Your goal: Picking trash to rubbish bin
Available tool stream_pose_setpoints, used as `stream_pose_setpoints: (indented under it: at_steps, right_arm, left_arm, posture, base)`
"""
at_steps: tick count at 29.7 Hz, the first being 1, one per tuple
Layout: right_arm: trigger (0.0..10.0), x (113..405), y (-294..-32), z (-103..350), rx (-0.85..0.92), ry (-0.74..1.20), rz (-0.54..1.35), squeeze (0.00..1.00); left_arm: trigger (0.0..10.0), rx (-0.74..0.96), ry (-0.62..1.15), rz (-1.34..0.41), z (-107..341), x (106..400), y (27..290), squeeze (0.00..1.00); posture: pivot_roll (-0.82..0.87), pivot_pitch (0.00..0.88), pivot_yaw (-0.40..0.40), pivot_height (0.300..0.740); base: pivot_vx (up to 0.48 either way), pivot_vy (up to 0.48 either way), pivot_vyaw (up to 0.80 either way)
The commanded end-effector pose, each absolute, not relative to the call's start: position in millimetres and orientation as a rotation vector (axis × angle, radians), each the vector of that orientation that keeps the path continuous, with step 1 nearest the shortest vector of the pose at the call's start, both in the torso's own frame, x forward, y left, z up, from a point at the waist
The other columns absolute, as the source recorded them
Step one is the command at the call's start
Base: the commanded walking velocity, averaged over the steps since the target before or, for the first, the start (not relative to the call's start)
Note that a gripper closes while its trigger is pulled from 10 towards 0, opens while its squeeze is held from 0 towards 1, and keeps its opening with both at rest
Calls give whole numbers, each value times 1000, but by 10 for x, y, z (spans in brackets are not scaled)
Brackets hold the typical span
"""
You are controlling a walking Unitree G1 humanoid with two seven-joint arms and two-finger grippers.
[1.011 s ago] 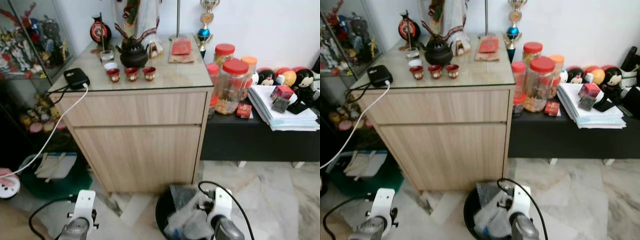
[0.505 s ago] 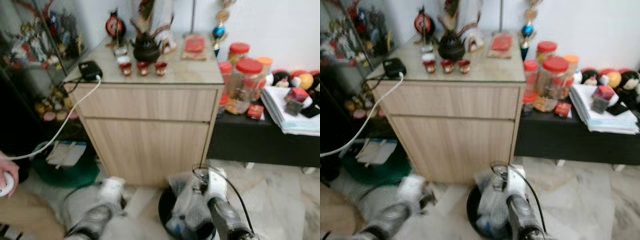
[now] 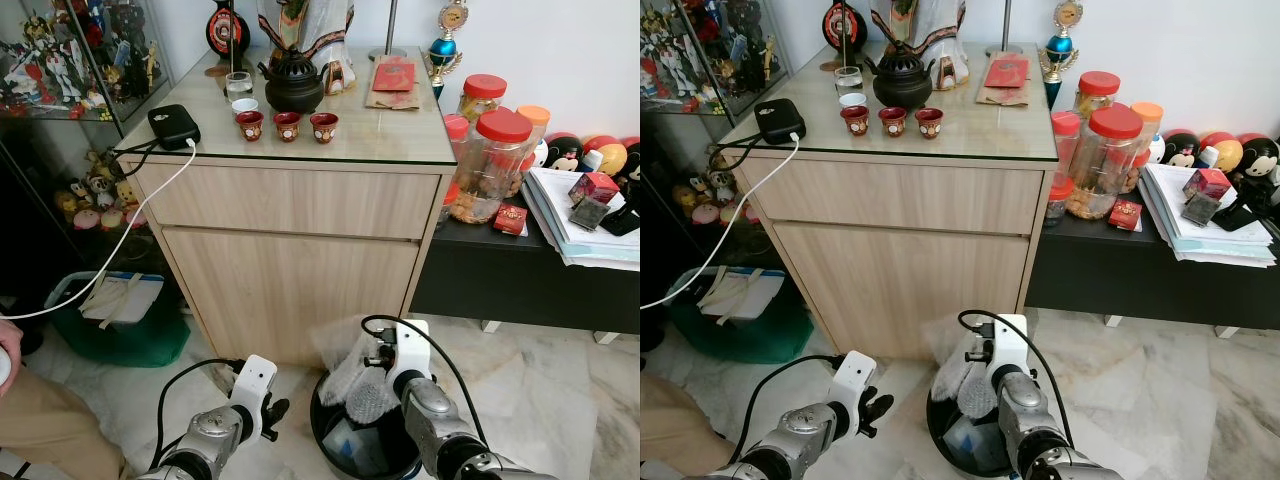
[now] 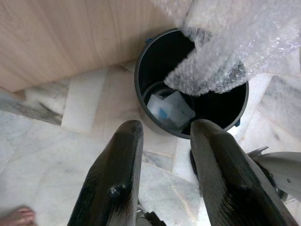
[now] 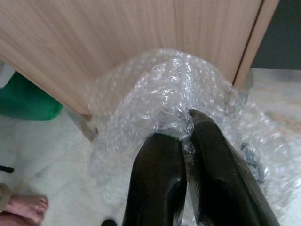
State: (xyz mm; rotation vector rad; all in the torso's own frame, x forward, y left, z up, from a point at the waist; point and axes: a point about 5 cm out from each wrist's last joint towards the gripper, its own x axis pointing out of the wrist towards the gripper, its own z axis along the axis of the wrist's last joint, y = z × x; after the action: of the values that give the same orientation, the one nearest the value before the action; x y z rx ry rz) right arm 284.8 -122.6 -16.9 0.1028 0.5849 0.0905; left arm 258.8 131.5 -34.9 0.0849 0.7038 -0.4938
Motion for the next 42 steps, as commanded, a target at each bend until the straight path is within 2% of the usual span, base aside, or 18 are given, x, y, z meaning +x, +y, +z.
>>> stream_pose_setpoints:
  at_steps: [1,5,20,21,42]
  right_arm:
    - [10000,2862,-1218,-160,88,589,91,0]
    - [10000,2868,-1321,-163,15,595,36,0]
    - [10000,2867,-1399,-165,7,596,-16,0]
    - [10000,2864,-1401,-167,10,596,-17,1000]
    - [10000,2841,-1420,-187,26,603,-28,1000]
  left_arm:
    - [10000,87,710,-501,-370,2557,1332,0]
    - [10000,91,712,-516,-378,2543,1312,0]
    - [10000,77,715,-513,-400,2509,1312,0]
    - [10000,75,716,-513,-402,2506,1315,0]
    - [10000,81,720,-515,-398,2513,1327,0]
  posture:
    - [76,52,-11,740]
    - [87,60,-15,740]
    - [95,77,-17,740]
    - [96,80,-15,740]
    - [96,73,-11,740]
  base:
    - [0,0,0]
    - [0,0,0]
    - [0,0,0]
    - [0,0,0]
    - [0,0,0]
